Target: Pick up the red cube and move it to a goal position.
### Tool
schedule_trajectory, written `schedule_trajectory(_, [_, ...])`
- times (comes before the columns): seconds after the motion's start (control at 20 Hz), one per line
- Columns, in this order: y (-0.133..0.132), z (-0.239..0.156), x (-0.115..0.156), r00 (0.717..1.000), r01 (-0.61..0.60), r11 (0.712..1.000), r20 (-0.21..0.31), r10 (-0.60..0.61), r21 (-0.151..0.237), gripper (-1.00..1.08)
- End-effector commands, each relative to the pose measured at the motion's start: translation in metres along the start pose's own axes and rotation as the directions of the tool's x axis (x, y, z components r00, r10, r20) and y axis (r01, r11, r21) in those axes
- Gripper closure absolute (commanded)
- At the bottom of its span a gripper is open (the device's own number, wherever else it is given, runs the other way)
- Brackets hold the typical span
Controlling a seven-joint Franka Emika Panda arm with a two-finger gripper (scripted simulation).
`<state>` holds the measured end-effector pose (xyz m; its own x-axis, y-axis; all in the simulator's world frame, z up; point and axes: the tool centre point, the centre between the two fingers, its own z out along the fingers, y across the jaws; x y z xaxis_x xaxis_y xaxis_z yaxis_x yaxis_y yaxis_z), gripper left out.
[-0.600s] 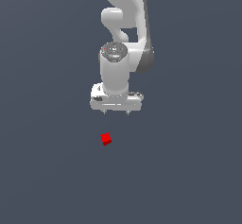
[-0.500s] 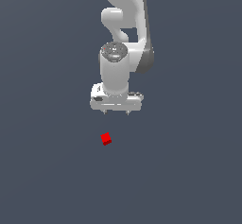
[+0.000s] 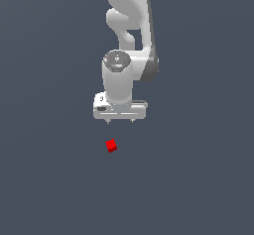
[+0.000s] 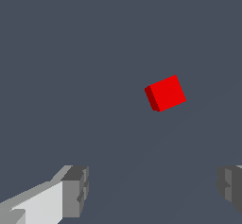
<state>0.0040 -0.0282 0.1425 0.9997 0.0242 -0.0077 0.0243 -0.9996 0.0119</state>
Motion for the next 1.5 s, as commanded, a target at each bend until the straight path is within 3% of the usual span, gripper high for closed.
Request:
schedule_trajectory(0.0, [0.004,0.009,0.003,1.000,0.028,1.000,0.000,-0.028,0.001,-0.92])
schedule_trajectory(0.35, [0.021,0.048,0.019,0.989,0.149,0.989,-0.004,-0.149,0.005,-0.92])
schedule_trajectory(0.8, [0.040,0.100,0.046,0.951,0.309,0.951,-0.010,-0.309,0.008,-0.92])
schedule_trajectory(1.4, [0.047,0.123,0.060,0.925,0.380,0.925,-0.012,-0.380,0.008,-0.92])
schedule_trajectory(1.45, [0.047,0.123,0.060,0.925,0.380,0.925,-0.012,-0.380,0.008,1.08])
